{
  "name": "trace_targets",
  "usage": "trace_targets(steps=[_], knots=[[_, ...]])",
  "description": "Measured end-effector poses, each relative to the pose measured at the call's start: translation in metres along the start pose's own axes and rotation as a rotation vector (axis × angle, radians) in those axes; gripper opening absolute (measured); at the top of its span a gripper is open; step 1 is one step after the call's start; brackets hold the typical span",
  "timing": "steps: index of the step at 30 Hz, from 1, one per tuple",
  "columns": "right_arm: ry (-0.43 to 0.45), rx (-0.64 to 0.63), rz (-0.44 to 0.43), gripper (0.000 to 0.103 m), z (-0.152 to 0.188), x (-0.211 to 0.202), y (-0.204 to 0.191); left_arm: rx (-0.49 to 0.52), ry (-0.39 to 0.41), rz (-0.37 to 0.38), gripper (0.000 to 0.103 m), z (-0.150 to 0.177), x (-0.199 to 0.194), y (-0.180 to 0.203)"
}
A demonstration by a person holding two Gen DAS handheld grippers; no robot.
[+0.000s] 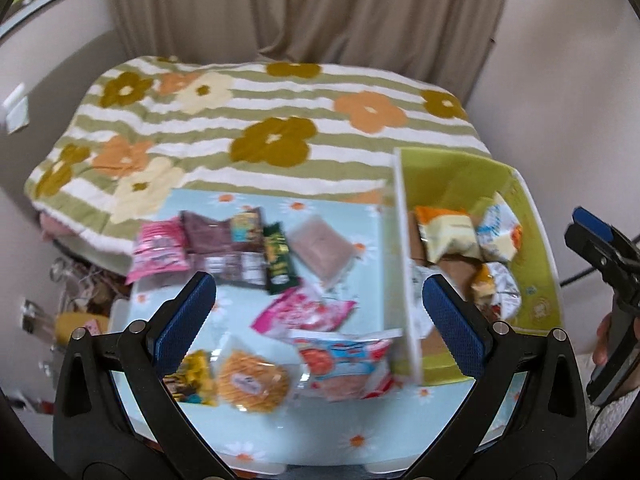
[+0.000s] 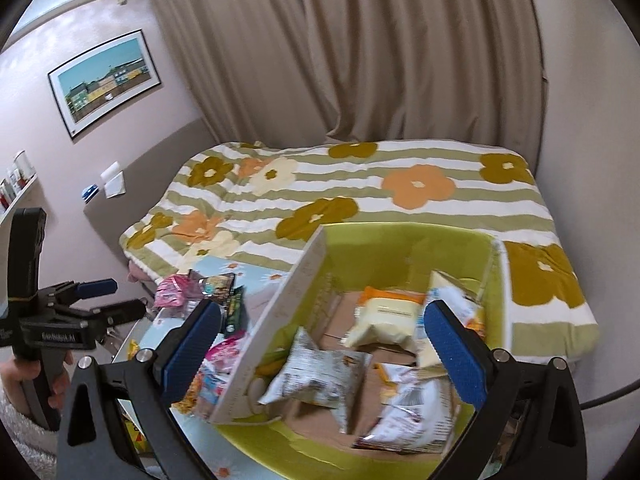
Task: Organize snacks
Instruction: 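Withdraw both grippers from the box toward the remaining snacks, then grasp the pink wafer pack with the left gripper while the right grasps the brown packet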
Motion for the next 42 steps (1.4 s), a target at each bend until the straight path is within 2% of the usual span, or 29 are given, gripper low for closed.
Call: trace_targets(steps=[7, 13, 18, 23, 28, 33, 42], knots=[[0.003, -0.036, -0.004, 0.101, 0.001, 0.016, -0.054, -0.055, 0.025, -0.009, 0.102, 0.0, -0.004, -0.068], [-0.021, -0.02, 0.008, 0.101, 0.004, 0.048, -0.106, -0.093, 0.006, 0.012, 0.102, 0.001, 0.011, -0.139], [-0.058, -0.007, 0.025, 0.101, 0.008, 0.082, -0.141, -0.127, -0.037, 0.037, 0.102, 0.005, 0.039, -0.196], [-0.094, 0.026, 0.052, 0.101, 0.014, 0.121, -0.171, -0.132, -0.099, 0.069, 0.102, 0.005, 0.081, -0.234], [-0.11, 0.062, 0.089, 0.101, 0.026, 0.163, -0.186, -0.12, -0.178, 0.102, 0.102, 0.005, 0.129, -0.253], [-0.133, 0.037, 0.122, 0.101, 0.035, 0.2, -0.196, -0.128, -0.255, 0.137, 0.102, 0.006, 0.176, -0.256], [-0.22, 0.001, 0.128, 0.102, 0.045, 0.266, -0.203, -0.211, -0.297, 0.152, 0.102, 0.008, 0.227, -0.267]])
Point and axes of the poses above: each gripper's, at about its wrist camera, not at the fingertips, and x roughly the way its jaws point, y to its right, z to its underside, the point moved 1 cm from there along x, roughly the way its jaws point, and after that the axes turned 5 degrees about x, right-handed, at the moved point
